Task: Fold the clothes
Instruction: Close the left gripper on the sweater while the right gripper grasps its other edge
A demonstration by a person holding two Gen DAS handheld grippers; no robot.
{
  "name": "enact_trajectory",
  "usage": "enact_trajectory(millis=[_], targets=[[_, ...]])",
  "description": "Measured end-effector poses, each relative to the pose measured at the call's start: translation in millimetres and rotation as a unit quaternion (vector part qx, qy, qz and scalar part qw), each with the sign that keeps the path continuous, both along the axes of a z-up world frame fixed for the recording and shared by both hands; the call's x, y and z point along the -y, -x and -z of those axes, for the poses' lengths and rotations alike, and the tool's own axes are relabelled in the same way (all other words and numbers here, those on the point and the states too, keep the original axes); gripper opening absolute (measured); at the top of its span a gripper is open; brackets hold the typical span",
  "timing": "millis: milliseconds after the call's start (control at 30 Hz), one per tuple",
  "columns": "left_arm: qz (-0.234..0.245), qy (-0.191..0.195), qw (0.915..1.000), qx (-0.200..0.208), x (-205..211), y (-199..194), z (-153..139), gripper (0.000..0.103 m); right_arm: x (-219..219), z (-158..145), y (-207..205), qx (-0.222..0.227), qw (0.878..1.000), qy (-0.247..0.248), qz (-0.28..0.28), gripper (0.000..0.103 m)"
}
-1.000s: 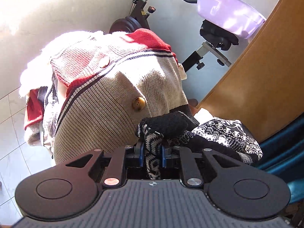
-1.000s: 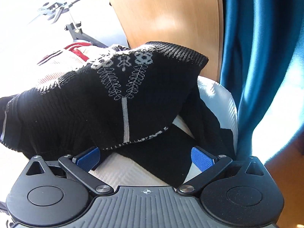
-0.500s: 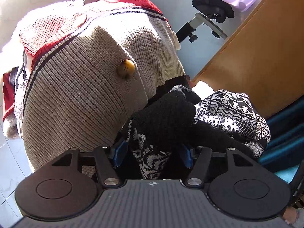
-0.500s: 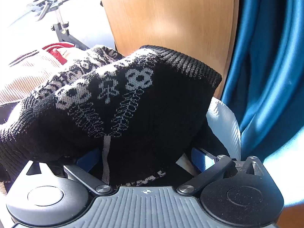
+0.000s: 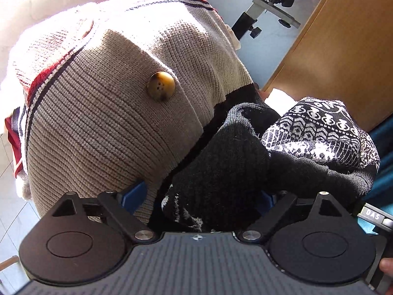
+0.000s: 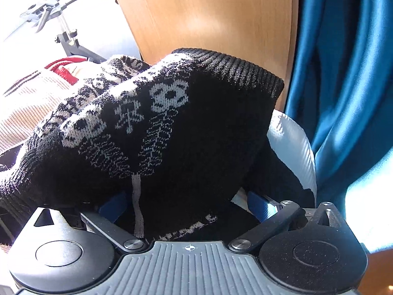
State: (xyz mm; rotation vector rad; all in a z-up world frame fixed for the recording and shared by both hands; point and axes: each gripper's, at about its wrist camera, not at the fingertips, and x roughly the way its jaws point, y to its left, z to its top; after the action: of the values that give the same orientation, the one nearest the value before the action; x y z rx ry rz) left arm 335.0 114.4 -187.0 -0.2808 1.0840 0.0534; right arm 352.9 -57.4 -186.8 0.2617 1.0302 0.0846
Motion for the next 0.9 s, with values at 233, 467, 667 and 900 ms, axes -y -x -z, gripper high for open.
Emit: enact_trajectory(millis=[233, 467, 667, 900], targets=[[0.046, 0.015, 0.9988, 0.001, -0.5, -0.6, -4.6, 0.061, 2.1, -7.7, 17.1, 0.029, 0.999, -0.018, -0.001, 0.097], [0.056, 0.023, 0.9981, 0.011, -1.4, -1.3, -13.8, 0.04, 4.3, -16.4, 32.9, 0.061, 0.998, -0.032, -0.002, 0.014], [0.047, 0.053, 0.9975, -0.003, -8.2, -4.4, -6.1, 0.044, 10.6, -16.5, 32.9, 0.065, 0.997, -0.044, 0.01, 0.036], [0.044, 0.057, 0.9974, 0.002, -4.3, -3.3, -8.2, 0.027, 17.9, -16.5, 33.0, 0.068, 0.996, -0.057, 0.025, 0.012]])
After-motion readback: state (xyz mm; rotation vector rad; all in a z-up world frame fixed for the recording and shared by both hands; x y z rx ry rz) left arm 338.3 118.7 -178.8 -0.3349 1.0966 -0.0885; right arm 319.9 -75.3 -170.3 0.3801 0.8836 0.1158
